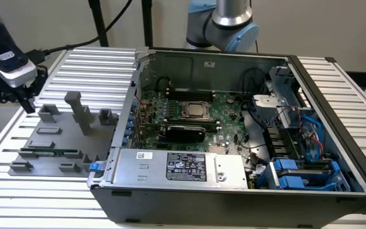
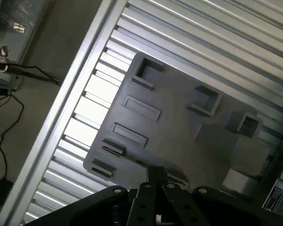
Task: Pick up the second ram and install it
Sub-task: 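Pick up the second ram and move it above second insertion slot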
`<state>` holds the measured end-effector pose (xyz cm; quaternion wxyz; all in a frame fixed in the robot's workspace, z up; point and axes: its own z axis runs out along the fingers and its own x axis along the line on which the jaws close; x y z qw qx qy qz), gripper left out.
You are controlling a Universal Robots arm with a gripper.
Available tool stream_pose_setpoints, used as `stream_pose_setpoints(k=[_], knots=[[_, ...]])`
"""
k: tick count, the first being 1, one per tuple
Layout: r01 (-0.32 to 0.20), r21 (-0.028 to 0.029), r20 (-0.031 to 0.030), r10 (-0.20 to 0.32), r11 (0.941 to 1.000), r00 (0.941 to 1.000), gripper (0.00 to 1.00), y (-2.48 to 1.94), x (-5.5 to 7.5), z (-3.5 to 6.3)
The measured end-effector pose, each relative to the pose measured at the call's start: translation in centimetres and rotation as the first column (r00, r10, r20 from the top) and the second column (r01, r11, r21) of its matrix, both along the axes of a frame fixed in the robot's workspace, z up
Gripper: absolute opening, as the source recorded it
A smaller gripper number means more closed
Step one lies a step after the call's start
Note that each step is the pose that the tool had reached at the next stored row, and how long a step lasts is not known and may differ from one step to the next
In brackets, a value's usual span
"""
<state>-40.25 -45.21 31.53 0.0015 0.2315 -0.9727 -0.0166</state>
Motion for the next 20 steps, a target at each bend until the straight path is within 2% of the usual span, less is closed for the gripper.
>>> stream_pose_setpoints(k=[5,10,14,17,20], knots=[[-0.091,-0.0001,0.0008,0.091,0.9958,0.9958,0.0,0.0,0.0,-0.34],[-0.181,-0.0003,0.0016,0.181,0.9836,0.9836,0.0,0.0,0.0,-0.68],[-0.251,-0.0005,0.0021,0.251,0.968,0.968,0.0,0.0,0.0,-0.94],[-0.304,-0.0008,0.0026,0.304,0.9526,0.9526,0.0,0.0,0.0,-1.15],[-0.356,-0.0011,0.0031,0.356,0.9346,0.9346,0.0,-0.01,0.0,-1.36]])
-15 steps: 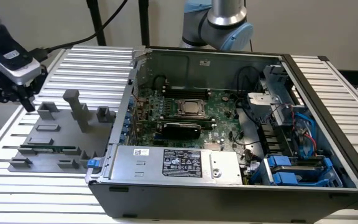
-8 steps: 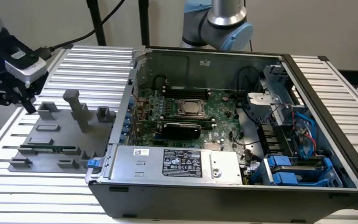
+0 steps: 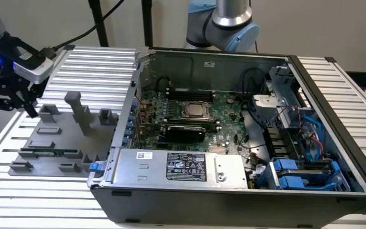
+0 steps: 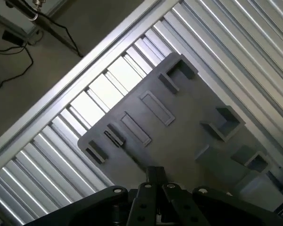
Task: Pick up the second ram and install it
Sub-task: 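Pick up the second ram and move it above second insertion slot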
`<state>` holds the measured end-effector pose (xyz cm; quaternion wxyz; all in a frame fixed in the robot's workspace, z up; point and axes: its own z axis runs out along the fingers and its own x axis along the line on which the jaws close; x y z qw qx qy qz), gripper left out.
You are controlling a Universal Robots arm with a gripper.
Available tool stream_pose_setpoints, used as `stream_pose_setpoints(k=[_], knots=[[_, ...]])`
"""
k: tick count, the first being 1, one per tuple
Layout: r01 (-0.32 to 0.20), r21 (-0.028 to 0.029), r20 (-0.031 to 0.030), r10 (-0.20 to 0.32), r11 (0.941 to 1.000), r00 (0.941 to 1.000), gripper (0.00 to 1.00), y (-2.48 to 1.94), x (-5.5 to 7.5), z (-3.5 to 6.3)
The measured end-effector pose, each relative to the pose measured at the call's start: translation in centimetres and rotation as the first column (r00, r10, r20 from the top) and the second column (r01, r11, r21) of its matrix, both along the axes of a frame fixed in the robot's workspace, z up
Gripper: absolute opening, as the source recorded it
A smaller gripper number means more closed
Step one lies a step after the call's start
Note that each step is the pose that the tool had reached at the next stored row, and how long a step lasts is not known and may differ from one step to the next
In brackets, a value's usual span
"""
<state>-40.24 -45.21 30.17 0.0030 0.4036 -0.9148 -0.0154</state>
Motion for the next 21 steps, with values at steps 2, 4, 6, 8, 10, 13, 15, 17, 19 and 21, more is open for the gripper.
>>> stream_pose_setpoints(k=[2,4,6,8,10,13,15,17,19,21], knots=[[-0.036,-0.0001,0.0003,0.036,0.9994,0.9994,0.0,0.01,0.0,-0.13],[-0.072,-0.0002,0.0006,0.072,0.9974,0.9974,0.0,0.01,0.0,-0.27],[-0.109,-0.0003,0.001,0.109,0.994,0.994,0.0,0.0,0.0,-0.41],[-0.145,-0.0004,0.0014,0.145,0.9894,0.9894,0.0,0.0,0.0,-0.55],[-0.18,-0.0006,0.0016,0.18,0.9836,0.9836,0.0,0.0,0.0,-0.68],[-0.234,-0.0007,0.0021,0.234,0.9723,0.9723,0.0,0.0,0.0,-0.88],[-0.269,-0.0008,0.0025,0.269,0.9631,0.9631,0.0,0.0,0.0,-1.02],[-0.305,-0.001,0.0028,0.305,0.9525,0.9525,0.0,0.0,0.0,-1.16],[-0.339,-0.0012,0.003,0.339,0.9409,0.9409,0.0,0.0,0.0,-1.3],[-0.373,-0.0014,0.0035,0.373,0.9279,0.9279,0.0,0.0,0.0,-1.43]])
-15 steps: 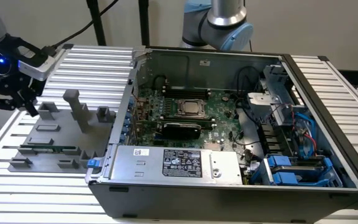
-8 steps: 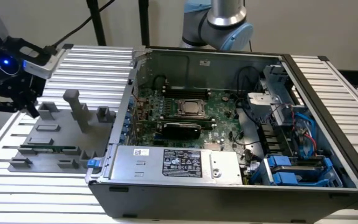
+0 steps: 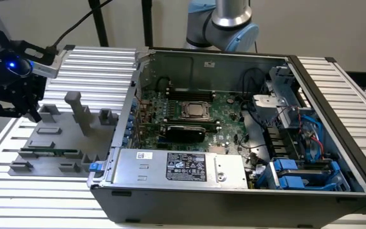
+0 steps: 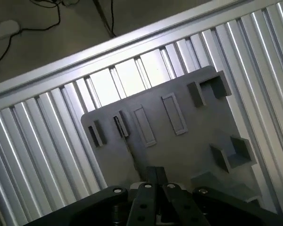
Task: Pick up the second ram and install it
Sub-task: 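Pick up the second ram and move it above second insertion slot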
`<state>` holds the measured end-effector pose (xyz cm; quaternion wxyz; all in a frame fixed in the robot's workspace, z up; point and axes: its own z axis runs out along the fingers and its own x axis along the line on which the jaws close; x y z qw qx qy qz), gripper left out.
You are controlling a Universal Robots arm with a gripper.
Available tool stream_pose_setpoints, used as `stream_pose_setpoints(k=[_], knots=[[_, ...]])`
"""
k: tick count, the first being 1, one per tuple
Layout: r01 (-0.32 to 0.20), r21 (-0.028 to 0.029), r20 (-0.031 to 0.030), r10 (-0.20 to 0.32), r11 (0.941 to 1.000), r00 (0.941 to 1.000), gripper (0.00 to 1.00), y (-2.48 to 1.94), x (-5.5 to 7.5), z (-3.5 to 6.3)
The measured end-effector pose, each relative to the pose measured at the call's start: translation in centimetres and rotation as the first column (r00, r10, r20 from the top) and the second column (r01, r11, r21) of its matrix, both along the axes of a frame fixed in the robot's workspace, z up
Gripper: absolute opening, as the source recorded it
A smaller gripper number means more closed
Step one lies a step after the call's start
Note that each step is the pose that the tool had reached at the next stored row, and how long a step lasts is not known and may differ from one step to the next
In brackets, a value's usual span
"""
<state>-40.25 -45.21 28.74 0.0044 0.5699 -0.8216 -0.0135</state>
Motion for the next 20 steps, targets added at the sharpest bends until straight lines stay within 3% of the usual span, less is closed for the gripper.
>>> stream_pose_setpoints(k=[6,12,20], knots=[[-0.108,-0.0004,0.0015,0.108,0.9941,0.9941,0.0,0.0,0.0,-0.38],[-0.208,-0.0011,0.0051,0.208,0.978,0.978,0.0,0.0,0.0,-0.71],[-0.258,-0.0013,0.0059,0.258,0.9661,0.9661,0.0,-0.42,0.0,-1.41]])
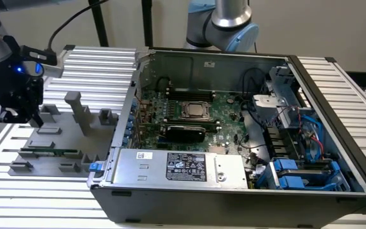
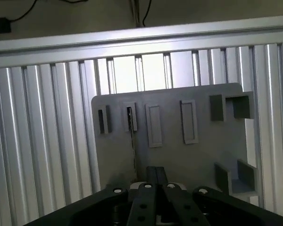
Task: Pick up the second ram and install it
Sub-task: 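Pick up the second ram and move it above second insertion slot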
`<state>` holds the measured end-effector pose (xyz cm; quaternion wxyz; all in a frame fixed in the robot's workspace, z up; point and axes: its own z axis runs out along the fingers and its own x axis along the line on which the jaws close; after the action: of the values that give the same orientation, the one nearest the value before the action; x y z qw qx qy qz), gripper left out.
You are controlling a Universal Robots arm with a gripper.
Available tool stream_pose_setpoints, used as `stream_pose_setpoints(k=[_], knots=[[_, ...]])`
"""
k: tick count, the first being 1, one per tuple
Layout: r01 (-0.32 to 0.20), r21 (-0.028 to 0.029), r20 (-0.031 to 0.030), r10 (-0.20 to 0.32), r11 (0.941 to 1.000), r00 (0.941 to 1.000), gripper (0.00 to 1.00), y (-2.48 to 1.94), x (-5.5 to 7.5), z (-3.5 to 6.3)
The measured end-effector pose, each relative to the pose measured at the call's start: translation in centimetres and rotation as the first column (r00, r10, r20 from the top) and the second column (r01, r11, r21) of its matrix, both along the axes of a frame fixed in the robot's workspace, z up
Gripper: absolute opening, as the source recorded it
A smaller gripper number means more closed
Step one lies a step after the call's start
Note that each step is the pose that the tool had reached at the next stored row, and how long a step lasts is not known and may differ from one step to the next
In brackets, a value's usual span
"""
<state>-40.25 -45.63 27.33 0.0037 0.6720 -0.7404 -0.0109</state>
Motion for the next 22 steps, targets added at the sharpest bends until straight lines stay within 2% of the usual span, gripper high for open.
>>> stream_pose_setpoints(k=[8,15,19,20,22], knots=[[-0.036,-0.0001,0.0002,0.036,0.9993,0.9993,0.0,-0.5,0.1,-0.95],[-0.061,0.0,0.0005,0.061,0.9981,0.9981,0.0,-0.81,0.8,-1.66],[-0.07,-0.0002,0.0003,0.07,0.9976,0.9976,0.0,-1.26,0.9,-1.88],[-0.072,-0.0002,0.0004,0.072,0.9974,0.9974,1.0,-1.33,0.9,-1.95],[-0.077,-0.0001,0.0004,0.077,0.9971,0.9971,1.0,-1.35,1.0,-2.1]])
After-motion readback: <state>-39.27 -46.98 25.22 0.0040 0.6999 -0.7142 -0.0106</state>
